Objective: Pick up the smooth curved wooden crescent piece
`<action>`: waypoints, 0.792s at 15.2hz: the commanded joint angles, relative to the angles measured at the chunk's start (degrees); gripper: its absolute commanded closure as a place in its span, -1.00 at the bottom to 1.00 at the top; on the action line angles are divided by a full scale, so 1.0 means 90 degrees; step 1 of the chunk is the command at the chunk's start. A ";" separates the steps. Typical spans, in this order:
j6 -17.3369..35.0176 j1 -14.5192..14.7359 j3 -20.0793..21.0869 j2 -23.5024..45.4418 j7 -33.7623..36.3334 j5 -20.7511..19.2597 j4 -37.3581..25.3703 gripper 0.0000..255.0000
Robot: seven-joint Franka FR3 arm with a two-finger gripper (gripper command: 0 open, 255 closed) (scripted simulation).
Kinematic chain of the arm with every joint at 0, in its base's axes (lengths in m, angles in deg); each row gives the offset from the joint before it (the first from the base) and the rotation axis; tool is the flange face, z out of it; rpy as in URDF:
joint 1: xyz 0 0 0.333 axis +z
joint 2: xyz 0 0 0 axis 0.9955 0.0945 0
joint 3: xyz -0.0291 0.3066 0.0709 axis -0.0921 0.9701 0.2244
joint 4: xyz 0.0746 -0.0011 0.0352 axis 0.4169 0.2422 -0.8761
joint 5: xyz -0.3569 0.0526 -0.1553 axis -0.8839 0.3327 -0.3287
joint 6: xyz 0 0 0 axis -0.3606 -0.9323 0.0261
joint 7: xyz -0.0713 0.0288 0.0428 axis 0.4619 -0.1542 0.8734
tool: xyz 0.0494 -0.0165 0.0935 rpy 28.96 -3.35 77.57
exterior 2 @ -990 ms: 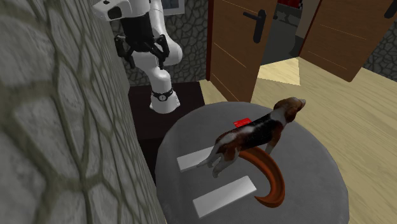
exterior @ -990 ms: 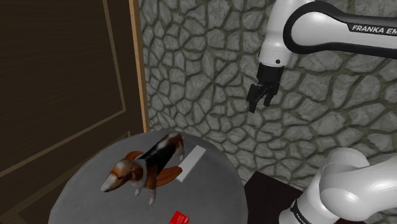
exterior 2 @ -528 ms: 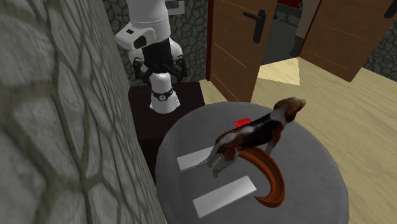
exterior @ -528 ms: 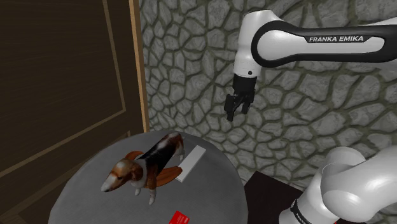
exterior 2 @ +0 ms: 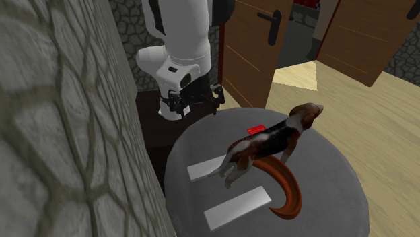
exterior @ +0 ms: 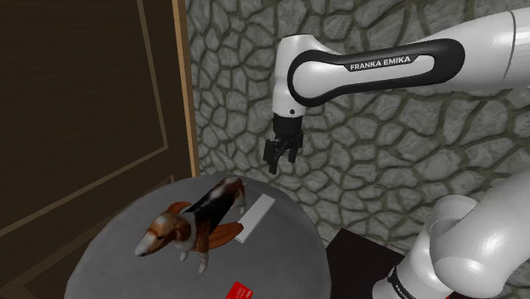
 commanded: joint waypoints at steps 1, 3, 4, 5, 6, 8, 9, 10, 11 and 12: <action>0.0215 0.0101 0.0110 0.0440 -0.0006 0.0064 -0.0205 -1.00; 0.0369 0.0190 0.0207 0.0862 -0.0022 0.0105 -0.0449 -1.00; 0.0439 0.0235 0.0255 0.1075 -0.0028 0.0121 -0.0580 -1.00; 0.0503 0.0278 0.0304 0.1287 -0.0033 0.0133 -0.0717 -1.00; 0.0561 0.0323 0.0352 0.1501 -0.0038 0.0141 -0.0860 -1.00; 0.0662 0.0412 0.0446 0.1929 -0.0043 0.0147 -0.1165 -1.00; 0.0705 0.0459 0.0492 0.2145 -0.0044 0.0144 -0.1327 -1.00; 0.0742 0.0506 0.0537 0.2361 -0.0043 0.0139 -0.1496 -1.00; 0.0773 0.0557 0.0578 0.2578 -0.0042 0.0129 -0.1670 -1.00; 0.0798 0.0610 0.0617 0.2795 -0.0040 0.0117 -0.1852 -1.00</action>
